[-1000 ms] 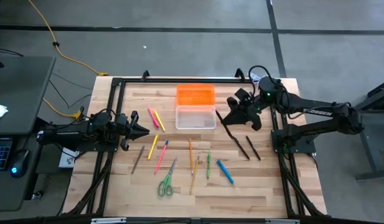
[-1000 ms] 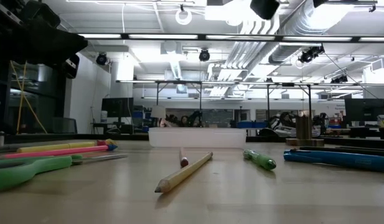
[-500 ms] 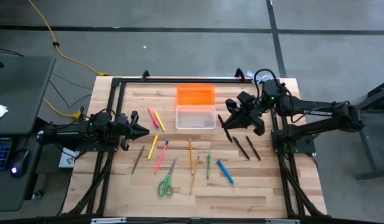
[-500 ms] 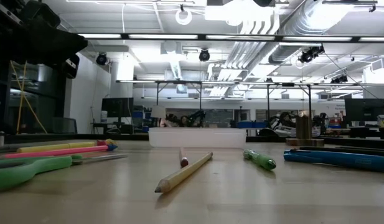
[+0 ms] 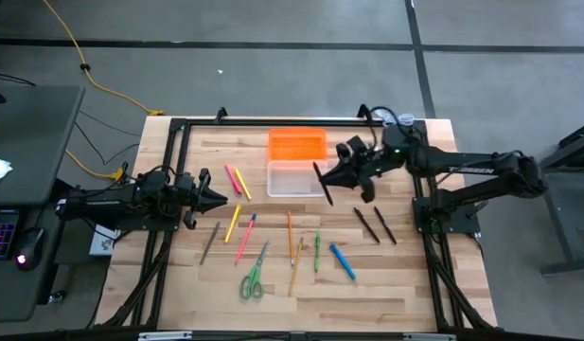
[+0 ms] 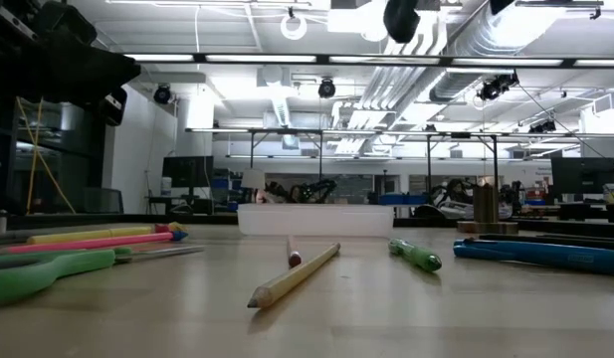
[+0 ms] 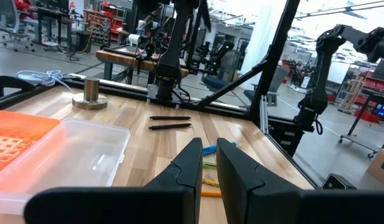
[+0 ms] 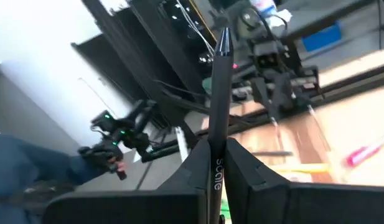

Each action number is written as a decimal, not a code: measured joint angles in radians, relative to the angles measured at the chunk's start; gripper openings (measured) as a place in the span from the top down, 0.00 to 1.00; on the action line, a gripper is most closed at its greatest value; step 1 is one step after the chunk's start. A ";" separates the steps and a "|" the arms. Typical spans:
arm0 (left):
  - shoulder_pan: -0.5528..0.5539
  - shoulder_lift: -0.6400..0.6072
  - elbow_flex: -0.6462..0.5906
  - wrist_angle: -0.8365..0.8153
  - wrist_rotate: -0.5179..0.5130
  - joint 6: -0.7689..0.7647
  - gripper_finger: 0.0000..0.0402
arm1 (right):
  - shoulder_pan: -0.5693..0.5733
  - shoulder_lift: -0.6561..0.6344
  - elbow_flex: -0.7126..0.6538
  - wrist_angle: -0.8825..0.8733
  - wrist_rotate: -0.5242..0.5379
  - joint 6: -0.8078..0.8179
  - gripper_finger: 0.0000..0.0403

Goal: Pick & place school supplies into a supply box
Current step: Put the black pen into the transparent supply box

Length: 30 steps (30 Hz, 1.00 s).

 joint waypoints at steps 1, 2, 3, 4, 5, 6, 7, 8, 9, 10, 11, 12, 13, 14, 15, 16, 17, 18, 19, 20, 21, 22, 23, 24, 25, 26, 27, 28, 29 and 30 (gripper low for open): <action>0.000 0.000 0.000 0.000 0.000 0.000 0.81 | 0.000 0.013 0.000 0.000 0.005 -0.004 0.97; 0.000 0.000 0.000 0.000 0.000 0.000 0.81 | 0.000 0.029 0.000 0.000 0.014 -0.016 0.97; 0.000 0.000 0.000 0.000 0.000 0.000 0.81 | 0.000 0.041 0.000 -0.001 0.021 -0.025 0.98; 0.000 0.000 0.000 0.000 0.001 0.000 0.81 | 0.000 0.053 0.000 0.000 0.034 -0.032 0.98; 0.000 0.000 0.000 0.000 0.001 0.000 0.81 | 0.000 0.066 0.000 0.000 0.047 -0.042 0.98; 0.000 0.000 0.000 0.000 0.001 0.000 0.81 | 0.000 0.075 0.000 0.000 0.055 -0.053 0.98; 0.000 0.000 0.000 0.000 0.001 0.000 0.81 | 0.000 0.086 0.000 0.000 0.063 -0.066 0.98; 0.000 0.000 0.000 0.000 0.002 0.000 0.81 | 0.000 0.096 0.000 0.000 0.074 -0.075 0.98; 0.000 0.000 0.000 0.000 0.002 0.000 0.81 | 0.000 0.104 0.000 0.000 0.085 -0.078 0.98; 0.000 0.000 0.000 0.000 0.002 0.000 0.81 | 0.000 0.111 0.000 0.000 0.097 -0.079 0.98; 0.000 0.000 0.000 0.000 0.002 0.000 0.81 | 0.000 0.117 0.000 0.000 0.112 -0.085 0.98; 0.000 0.000 0.000 0.000 0.002 0.000 0.81 | 0.000 0.122 0.000 0.000 0.121 -0.098 0.97; 0.000 0.000 0.000 0.000 0.002 0.000 0.81 | 0.000 0.125 0.000 0.000 0.131 -0.109 0.97; 0.000 0.000 0.000 0.000 0.002 0.000 0.81 | 0.000 0.126 0.000 0.000 0.141 -0.115 0.97; 0.000 0.000 0.000 0.000 0.002 0.000 0.81 | 0.000 0.129 0.000 0.001 0.154 -0.123 0.97; 0.000 0.000 0.000 0.000 0.002 0.000 0.81 | 0.000 0.130 0.000 0.001 0.169 -0.131 0.97; 0.000 0.000 0.000 0.000 0.003 0.000 0.81 | 0.000 0.130 0.000 0.001 0.175 -0.137 0.98; 0.000 0.000 0.000 0.000 0.003 0.000 0.81 | 0.000 0.131 0.000 0.001 0.179 -0.142 0.98; 0.000 0.000 0.000 0.000 0.003 0.000 0.81 | 0.000 0.131 0.000 0.001 0.184 -0.148 0.98; 0.000 0.000 0.000 0.000 0.003 0.000 0.81 | 0.000 0.131 0.001 0.000 0.190 -0.154 0.98; 0.000 0.000 0.000 0.000 0.003 0.000 0.81 | 0.000 0.131 0.009 -0.009 0.192 -0.159 0.98; 0.000 0.000 0.000 0.000 0.003 0.000 0.81 | 0.000 0.131 0.022 -0.021 0.193 -0.169 0.98; 0.000 0.000 0.000 0.000 0.003 0.000 0.81 | 0.000 0.131 0.043 -0.042 0.199 -0.186 0.98; 0.000 0.000 0.000 0.000 0.003 0.000 0.81 | 0.000 0.131 0.065 -0.069 0.212 -0.208 0.98; 0.000 0.000 0.000 0.000 0.003 0.000 0.81 | 0.000 0.131 0.091 -0.104 0.228 -0.231 0.98; 0.000 0.000 0.000 0.000 0.003 0.000 0.81 | 0.000 0.131 0.121 -0.146 0.238 -0.256 0.98; 0.000 0.000 0.000 0.000 0.003 0.000 0.81 | 0.000 0.131 0.150 -0.192 0.250 -0.280 0.98; 0.000 0.000 0.000 0.000 0.004 0.000 0.81 | 0.000 0.134 0.182 -0.243 0.266 -0.305 0.98; 0.000 0.000 0.000 0.000 0.006 0.000 0.81 | 0.000 0.139 0.215 -0.293 0.283 -0.326 0.98; 0.000 0.000 0.000 0.000 0.007 0.000 0.81 | 0.000 0.146 0.247 -0.341 0.292 -0.343 0.98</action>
